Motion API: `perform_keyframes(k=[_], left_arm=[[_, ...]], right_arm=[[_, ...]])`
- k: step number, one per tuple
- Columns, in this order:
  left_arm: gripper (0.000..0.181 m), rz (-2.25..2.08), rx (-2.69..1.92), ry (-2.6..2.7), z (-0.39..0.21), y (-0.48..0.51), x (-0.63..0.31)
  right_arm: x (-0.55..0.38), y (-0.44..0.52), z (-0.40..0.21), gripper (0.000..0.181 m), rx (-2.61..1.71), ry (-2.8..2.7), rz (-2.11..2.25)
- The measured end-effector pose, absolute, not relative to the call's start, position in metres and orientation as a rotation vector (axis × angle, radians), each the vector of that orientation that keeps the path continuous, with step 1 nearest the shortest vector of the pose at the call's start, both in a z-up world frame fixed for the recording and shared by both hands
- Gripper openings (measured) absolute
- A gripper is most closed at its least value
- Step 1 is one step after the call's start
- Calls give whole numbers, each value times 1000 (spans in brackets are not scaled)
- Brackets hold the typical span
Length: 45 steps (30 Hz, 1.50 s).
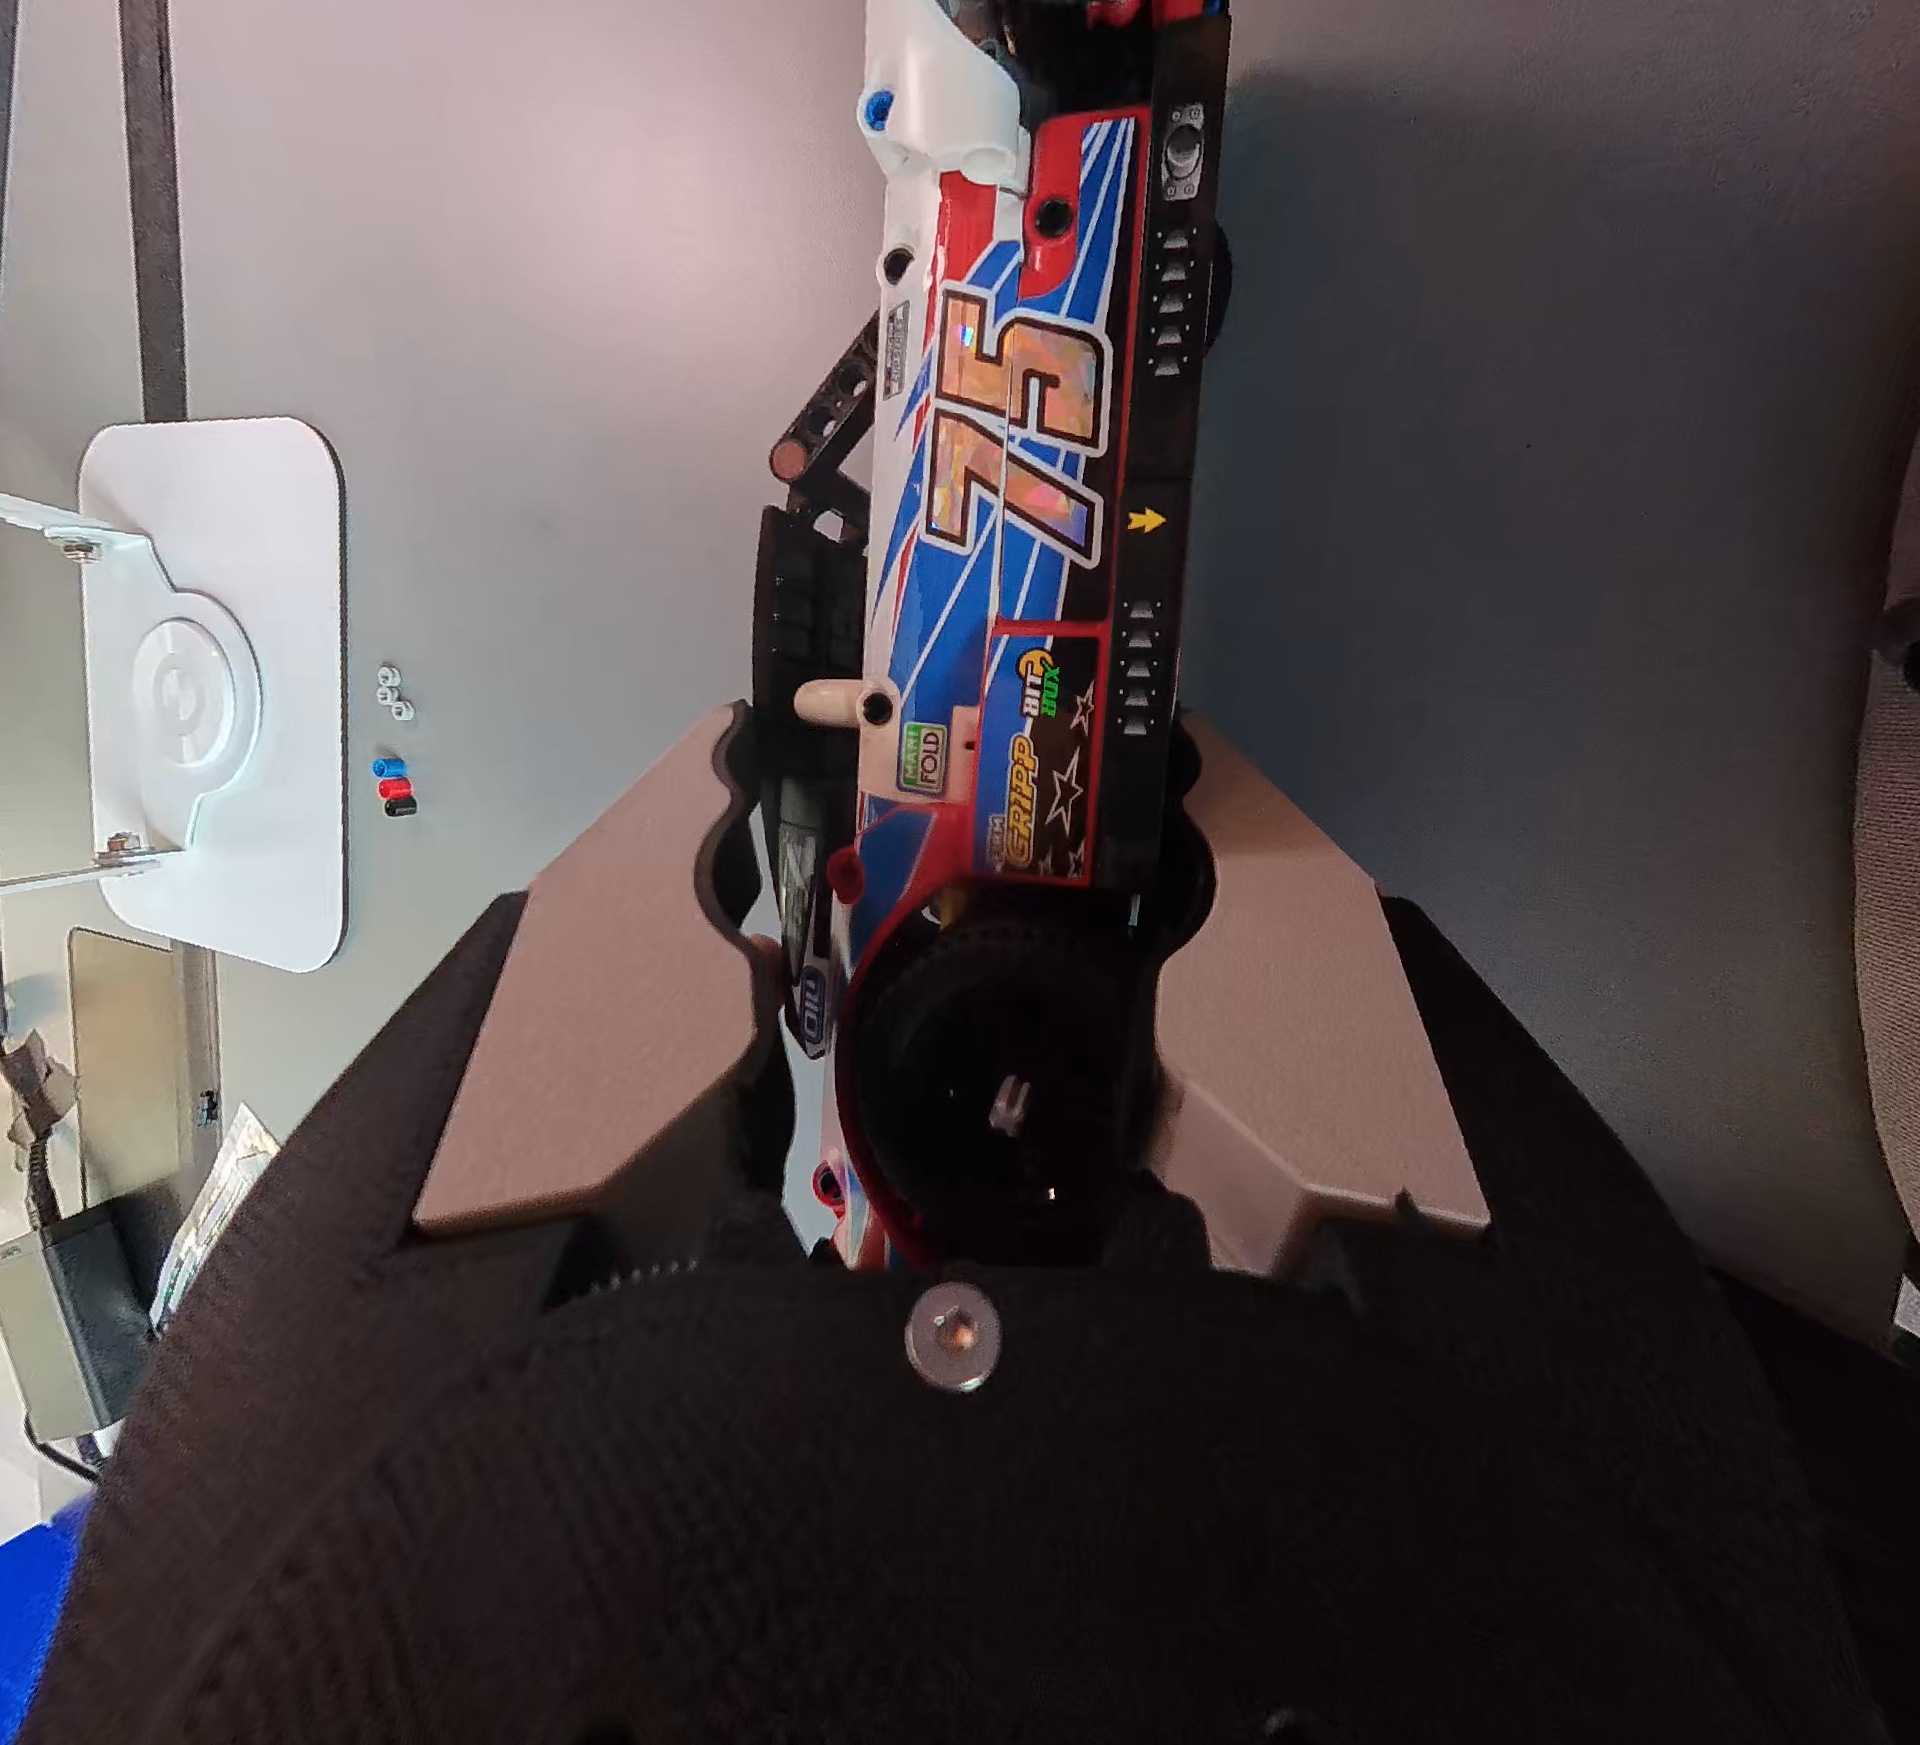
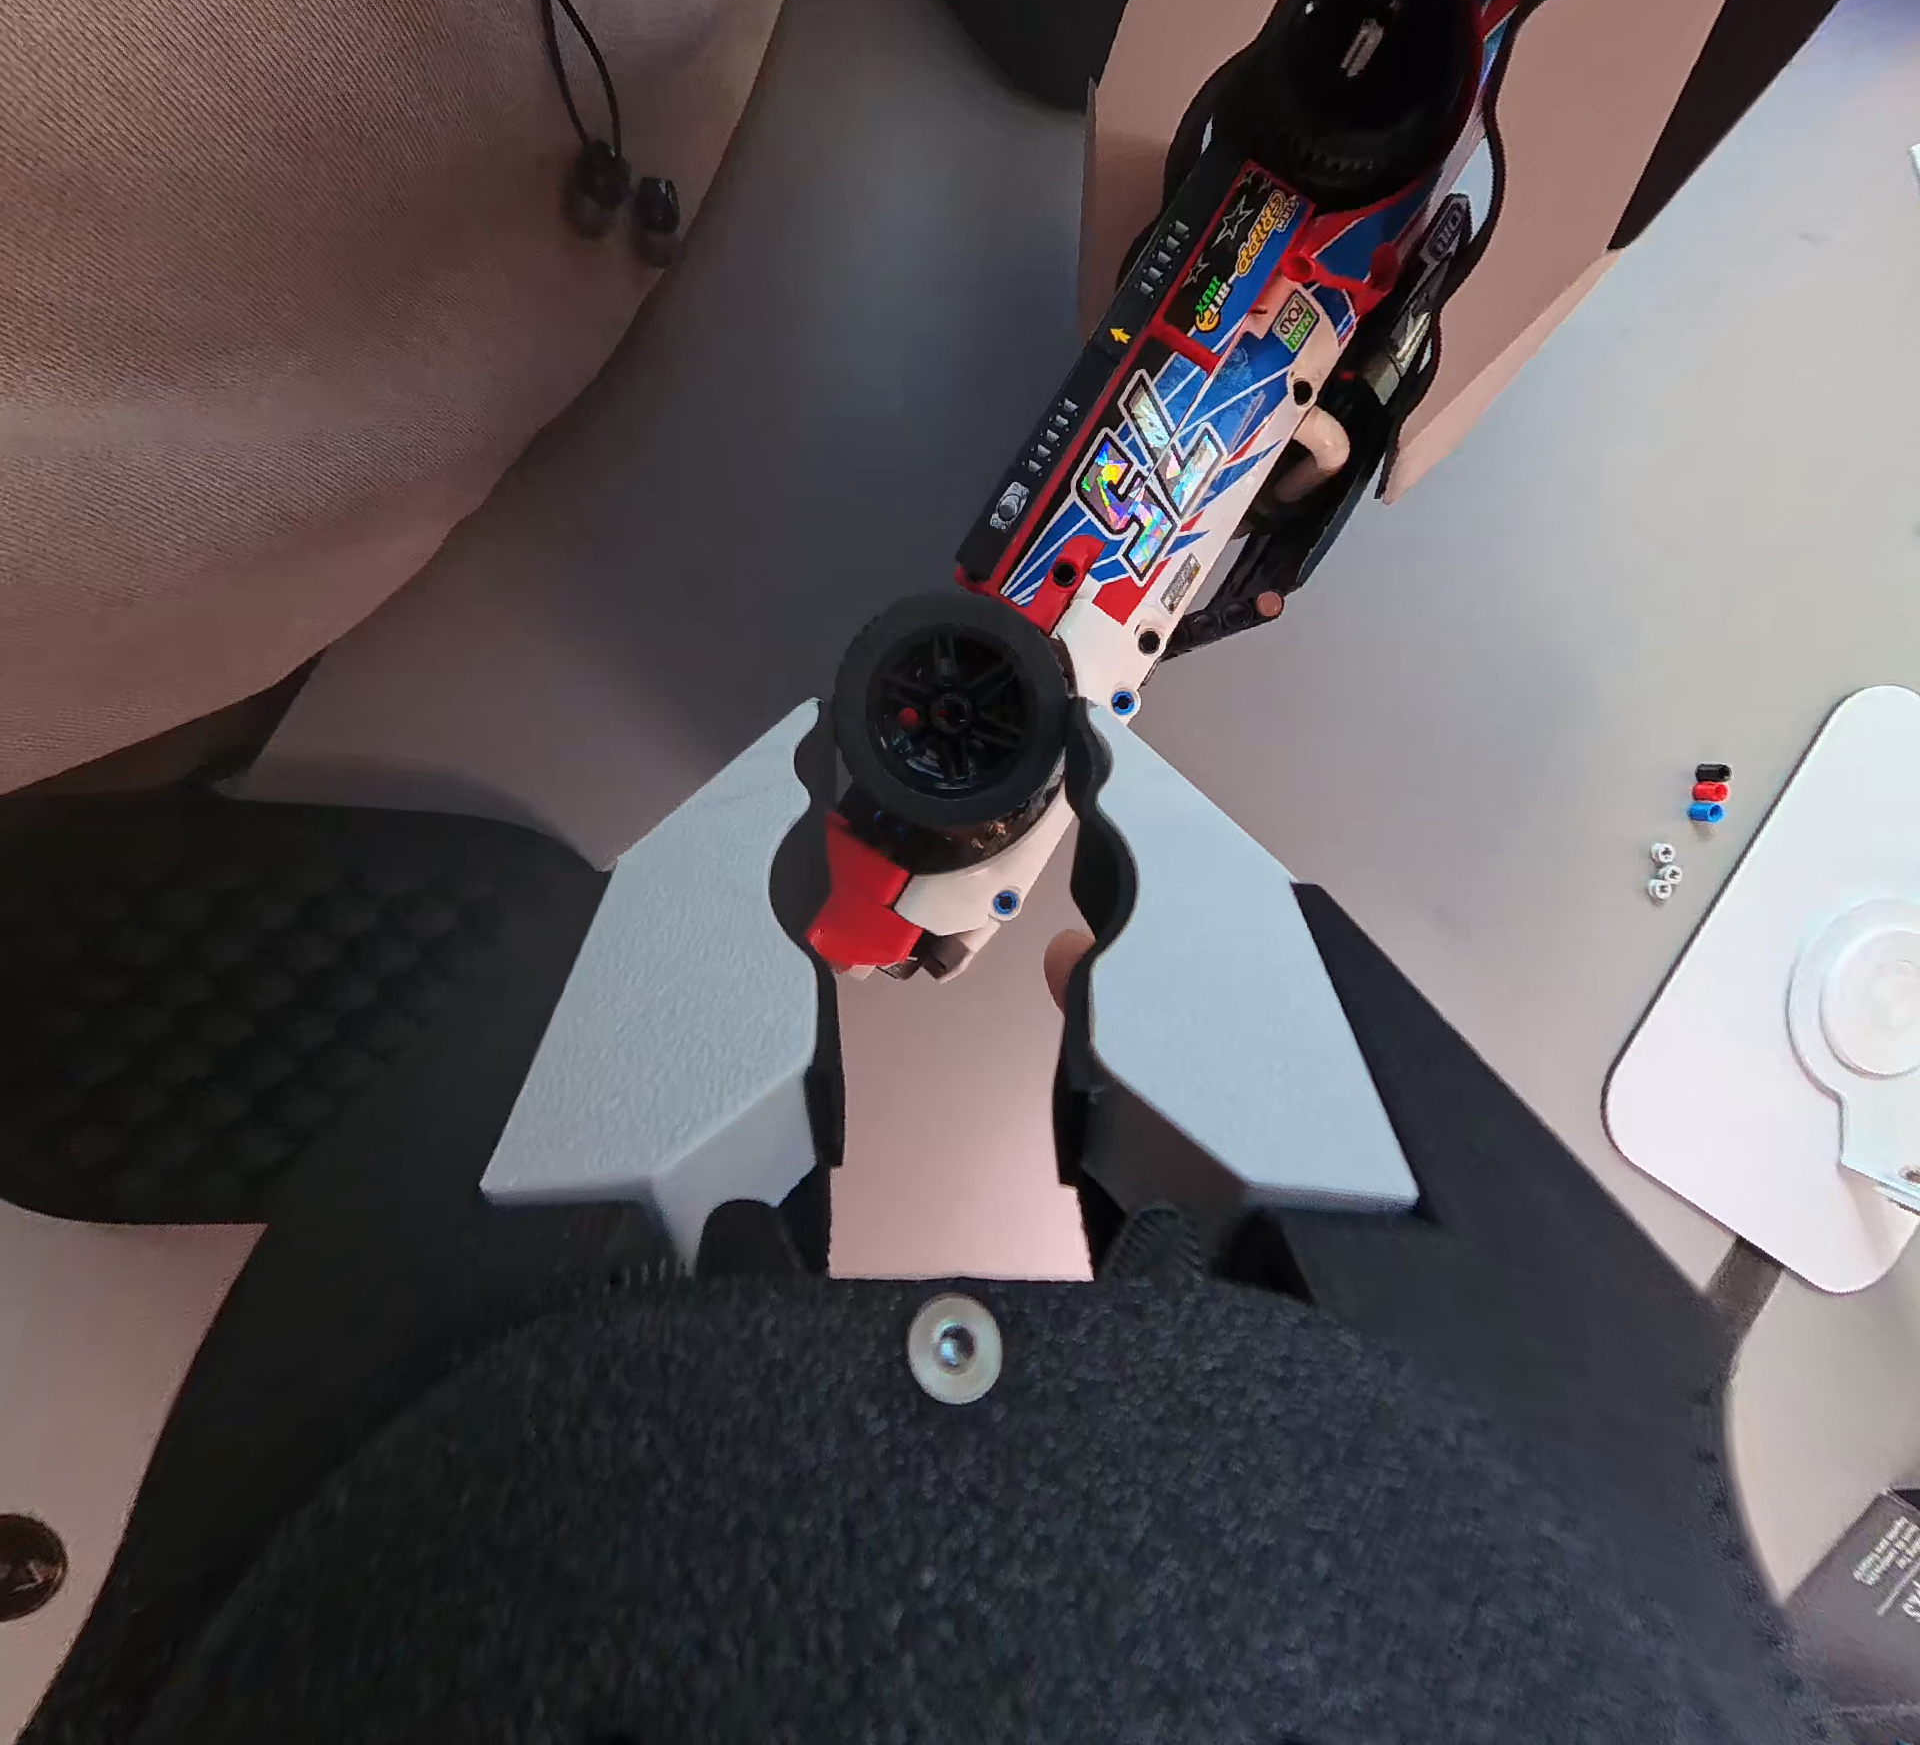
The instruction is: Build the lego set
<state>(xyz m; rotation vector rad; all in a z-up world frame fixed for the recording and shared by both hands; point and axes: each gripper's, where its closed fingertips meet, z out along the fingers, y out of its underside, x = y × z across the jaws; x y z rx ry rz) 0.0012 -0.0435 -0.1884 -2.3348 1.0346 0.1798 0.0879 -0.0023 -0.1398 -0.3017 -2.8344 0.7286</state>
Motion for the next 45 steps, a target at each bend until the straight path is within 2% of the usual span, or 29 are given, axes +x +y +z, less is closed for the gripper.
perform_keyframes(k=[19, 29, 40, 45], left_arm=[[74, 171, -2334, 1038, -188, -43, 1], [74, 172, -2328, 1037, -188, -44, 1], [74, 157, -2331, 1047, -188, -44, 1], [73, 125, -2348, 1034, -188, -43, -1]], right_arm=[[89, -2, -140, 42, -201, -2934, 547], [88, -1, -140, 42, -341, -2933, 768], [91, -2, -144, 43, -226, -2924, 633], [87, 1, -144, 43, -299, -2899, 611]])
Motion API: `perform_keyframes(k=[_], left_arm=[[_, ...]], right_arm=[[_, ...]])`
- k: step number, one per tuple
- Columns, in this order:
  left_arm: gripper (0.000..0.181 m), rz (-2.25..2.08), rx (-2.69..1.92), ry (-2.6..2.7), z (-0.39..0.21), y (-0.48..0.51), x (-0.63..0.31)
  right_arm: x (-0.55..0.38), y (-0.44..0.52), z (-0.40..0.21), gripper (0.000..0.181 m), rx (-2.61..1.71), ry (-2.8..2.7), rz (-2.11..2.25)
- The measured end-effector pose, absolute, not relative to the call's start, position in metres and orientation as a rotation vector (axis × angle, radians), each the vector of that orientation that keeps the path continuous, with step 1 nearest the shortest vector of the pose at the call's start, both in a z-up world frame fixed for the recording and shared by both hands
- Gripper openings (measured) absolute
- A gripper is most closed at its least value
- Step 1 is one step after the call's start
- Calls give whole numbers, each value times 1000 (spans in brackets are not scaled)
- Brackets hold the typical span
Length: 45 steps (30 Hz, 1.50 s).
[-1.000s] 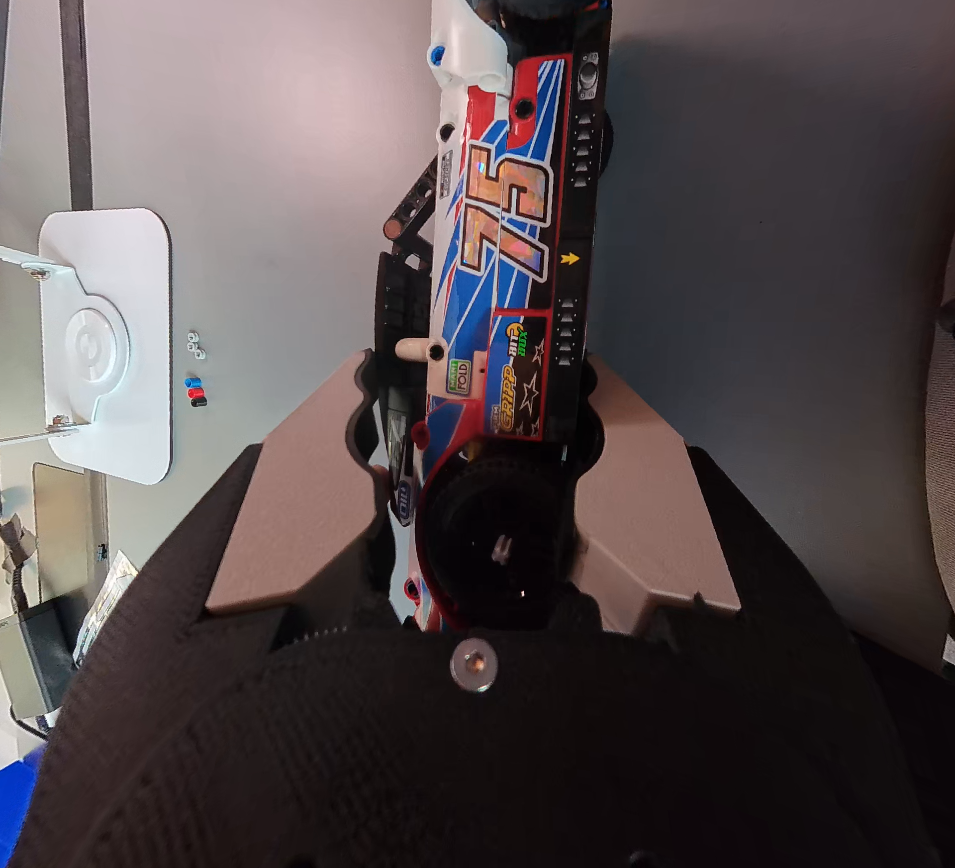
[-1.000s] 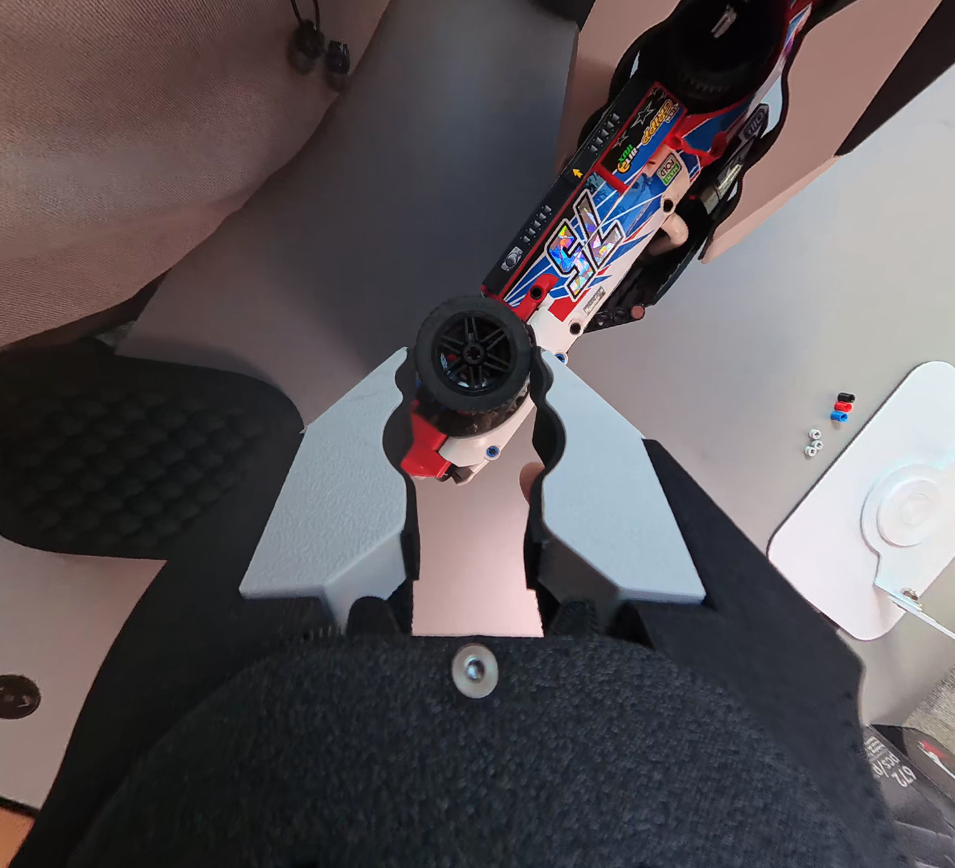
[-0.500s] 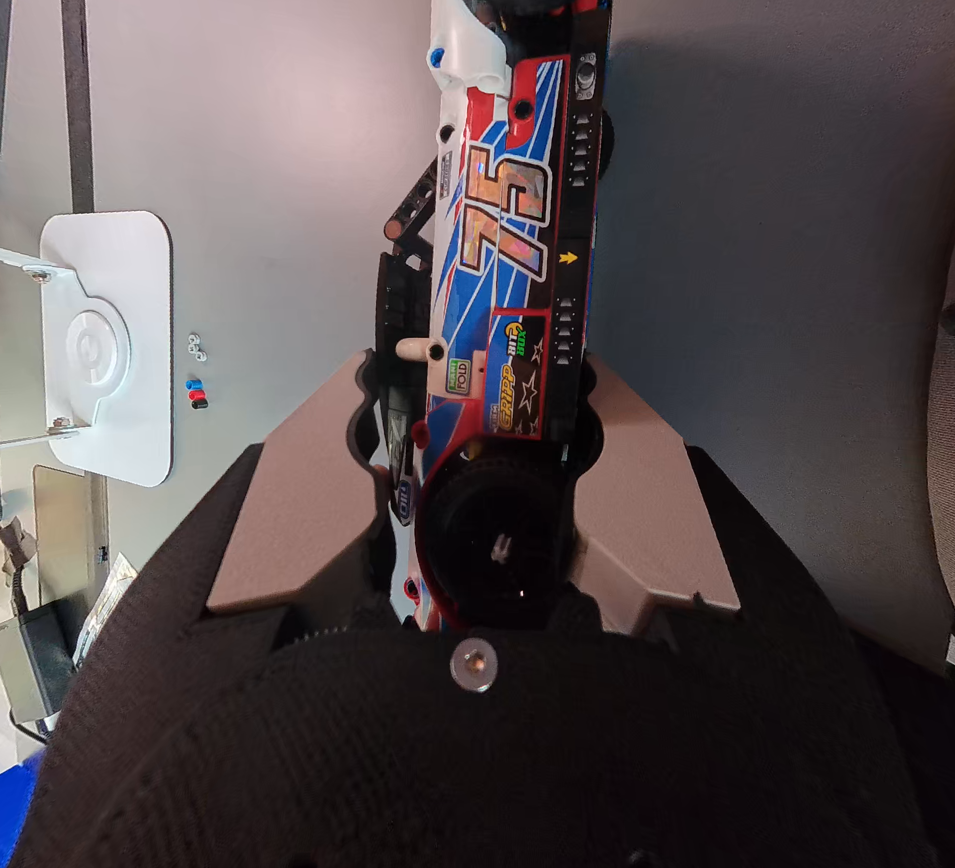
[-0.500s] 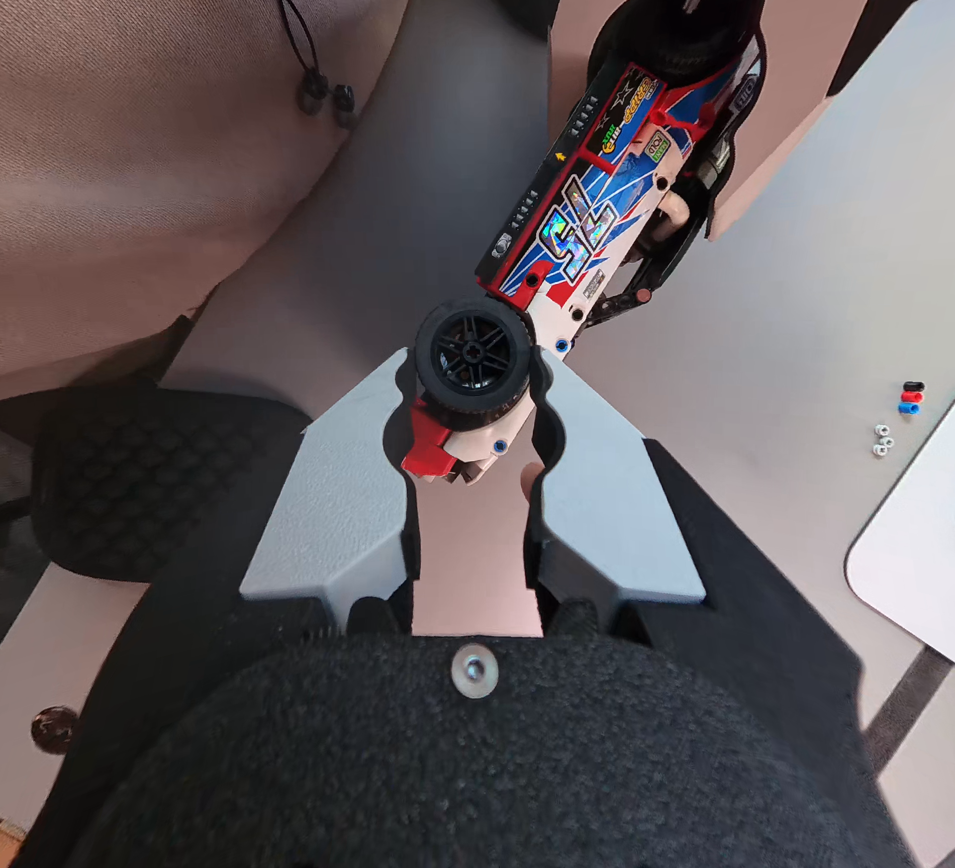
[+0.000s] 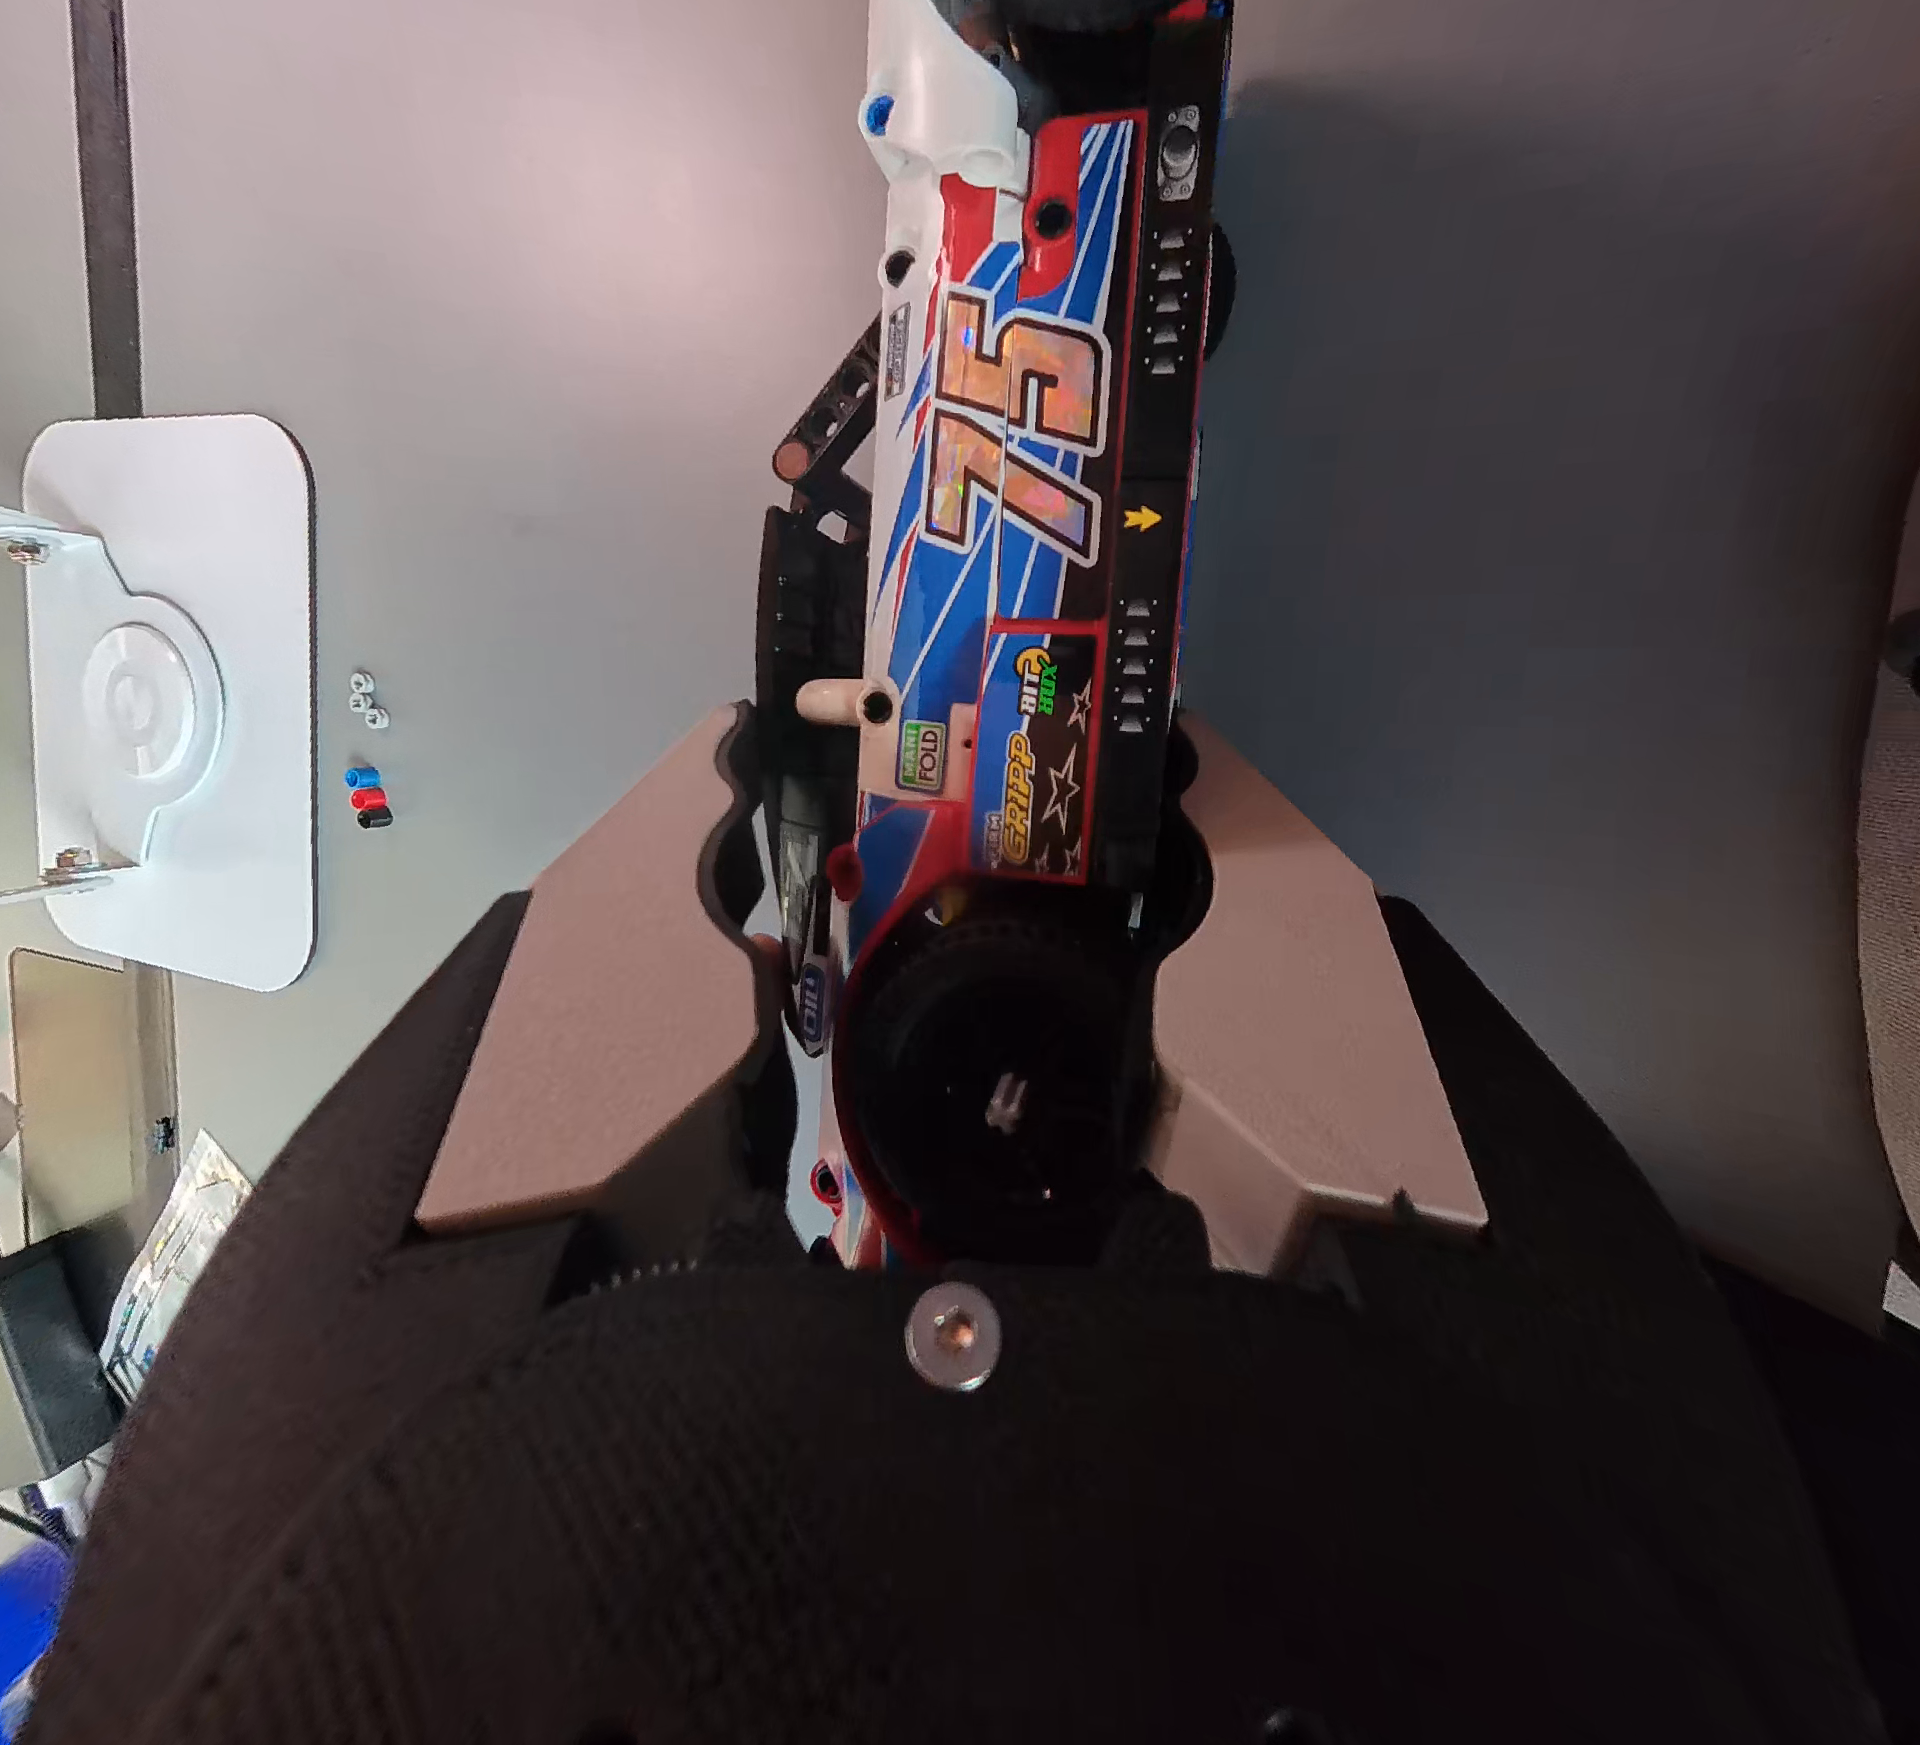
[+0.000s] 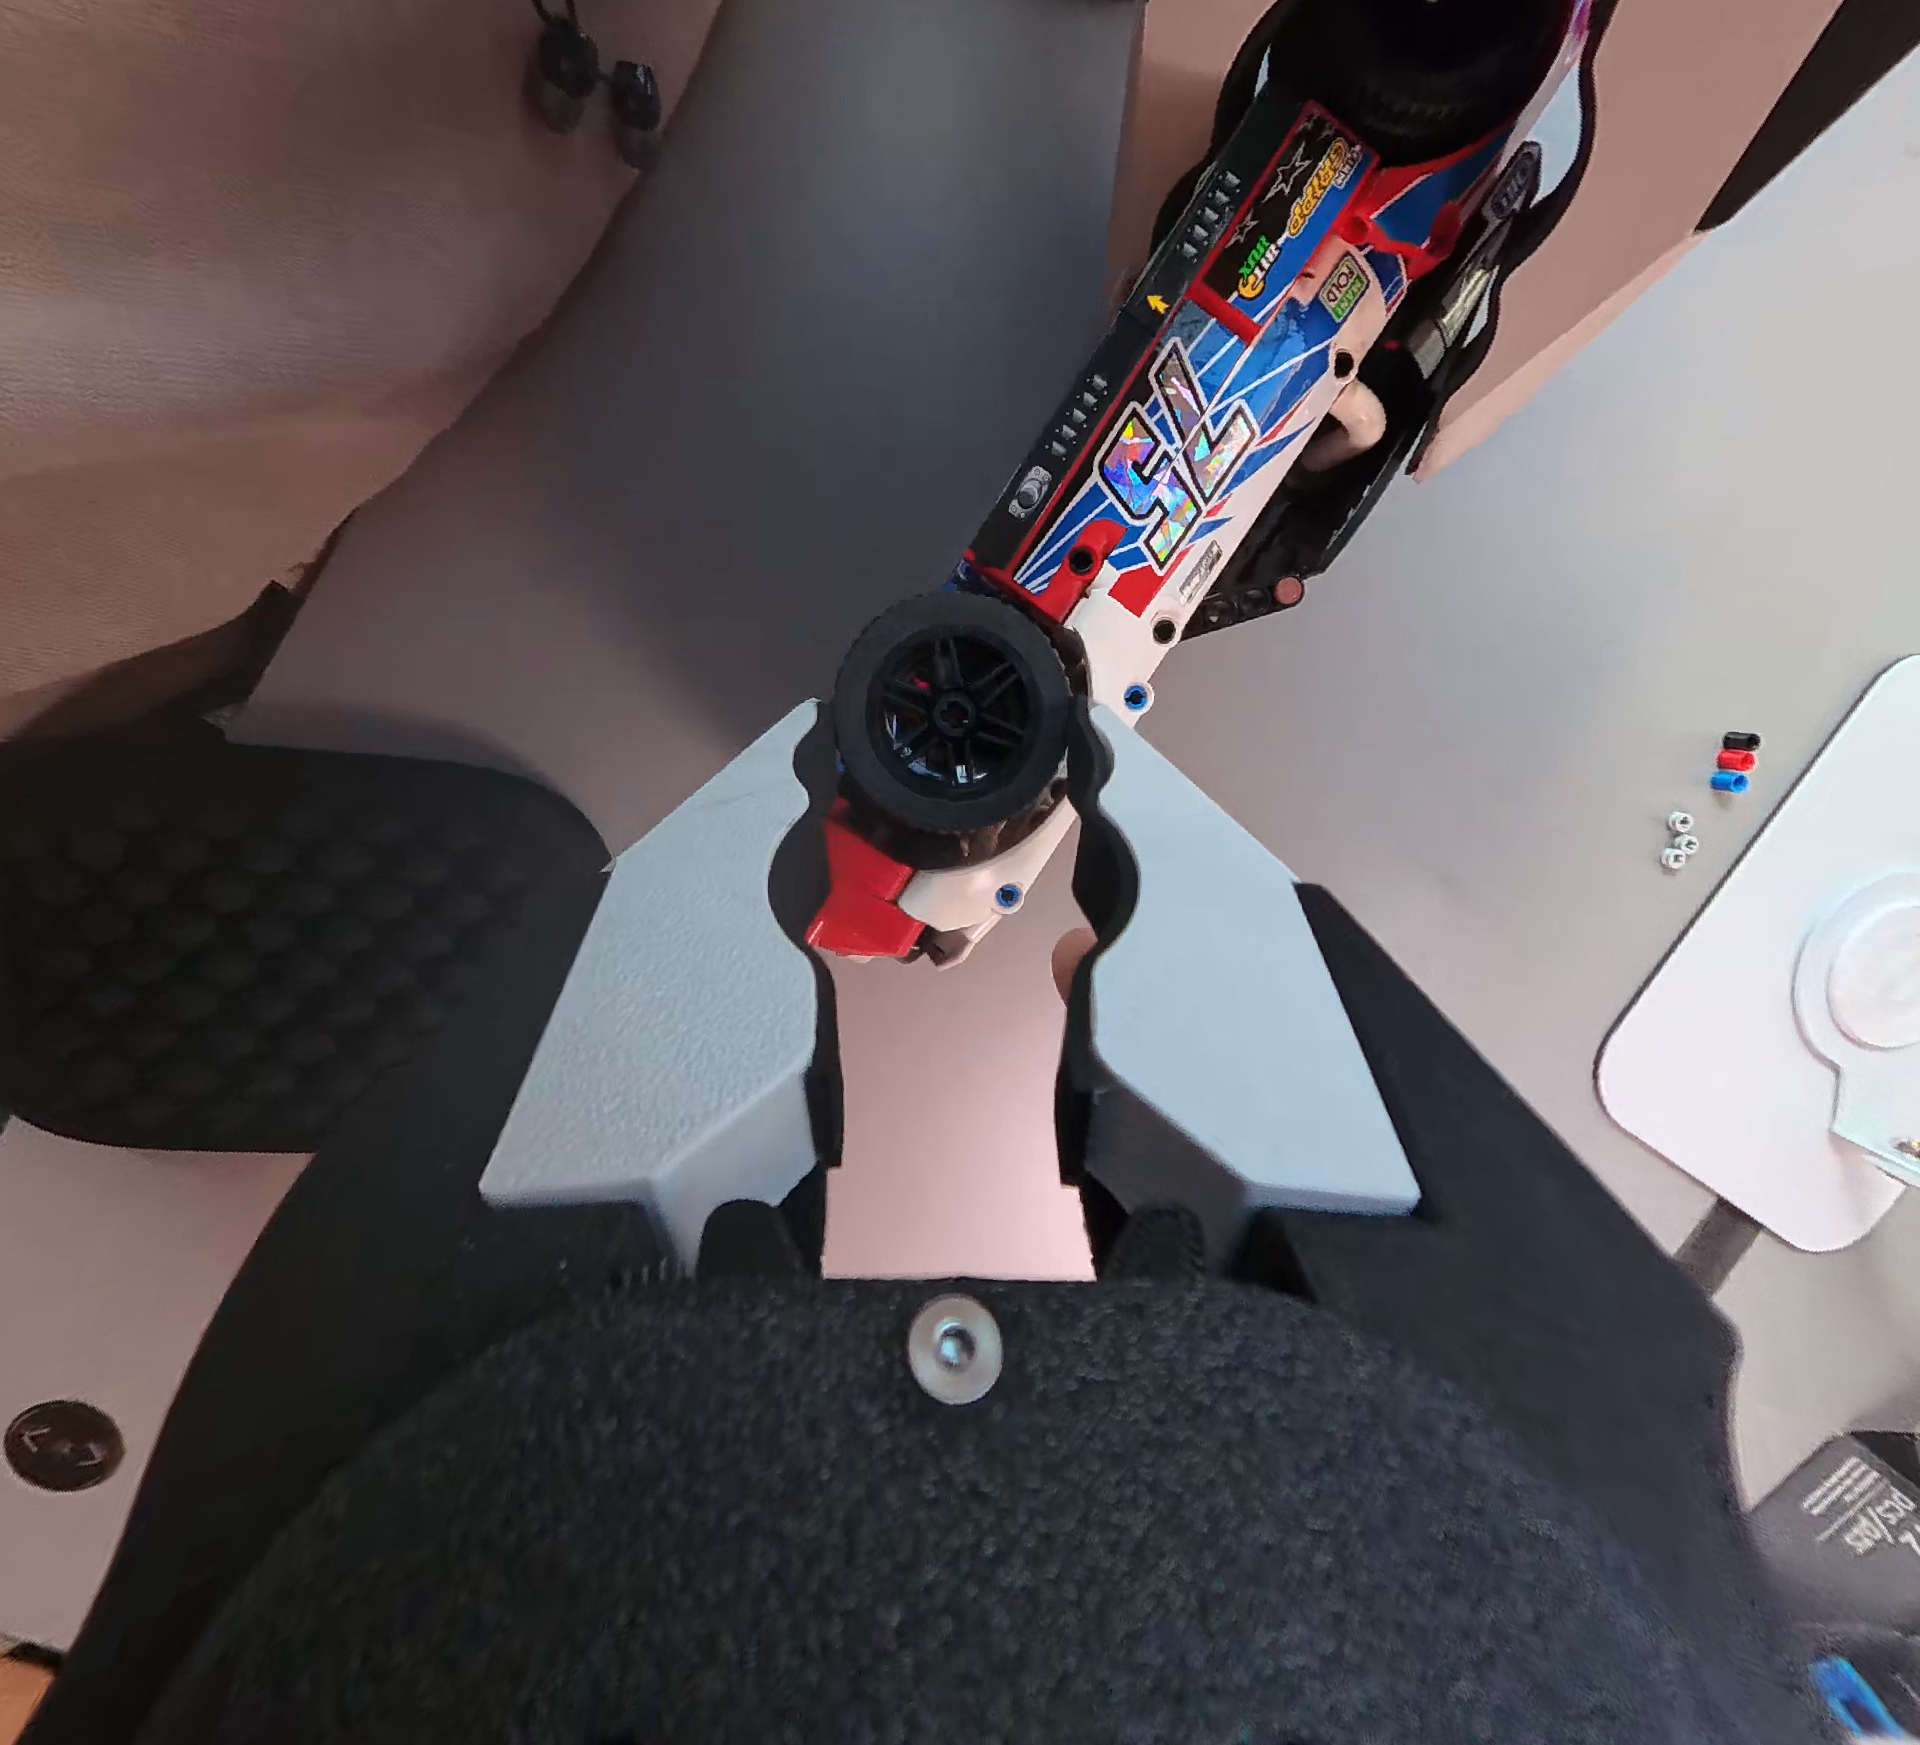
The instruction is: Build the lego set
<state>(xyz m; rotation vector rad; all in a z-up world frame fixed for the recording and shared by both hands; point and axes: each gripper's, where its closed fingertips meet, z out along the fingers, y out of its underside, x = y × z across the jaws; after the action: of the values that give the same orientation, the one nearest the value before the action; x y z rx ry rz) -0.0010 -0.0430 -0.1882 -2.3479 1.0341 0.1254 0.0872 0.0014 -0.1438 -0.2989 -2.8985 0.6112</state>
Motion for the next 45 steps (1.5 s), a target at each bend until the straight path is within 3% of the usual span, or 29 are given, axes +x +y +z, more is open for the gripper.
perform_keyframes(k=[3, 5, 9, 12, 45], left_arm=[[73, 119, -2349, 1036, -188, -42, -1], [73, 119, -2345, 1043, -188, -43, 0], [73, 123, -2341, 1044, -188, -43, 0], [73, 126, -2339, 1044, -188, -43, 0], [73, 111, -2334, 1053, -188, -40, 1]], right_arm=[[87, 1, -138, 53, -401, -2897, 660], [88, -2, -129, 50, -443, -2882, 733], [83, -5, -119, 21, -518, -2843, 790], [88, -4, -131, 11, -529, -2890, 693], [91, 1, -130, 14, -669, -2968, 555]])
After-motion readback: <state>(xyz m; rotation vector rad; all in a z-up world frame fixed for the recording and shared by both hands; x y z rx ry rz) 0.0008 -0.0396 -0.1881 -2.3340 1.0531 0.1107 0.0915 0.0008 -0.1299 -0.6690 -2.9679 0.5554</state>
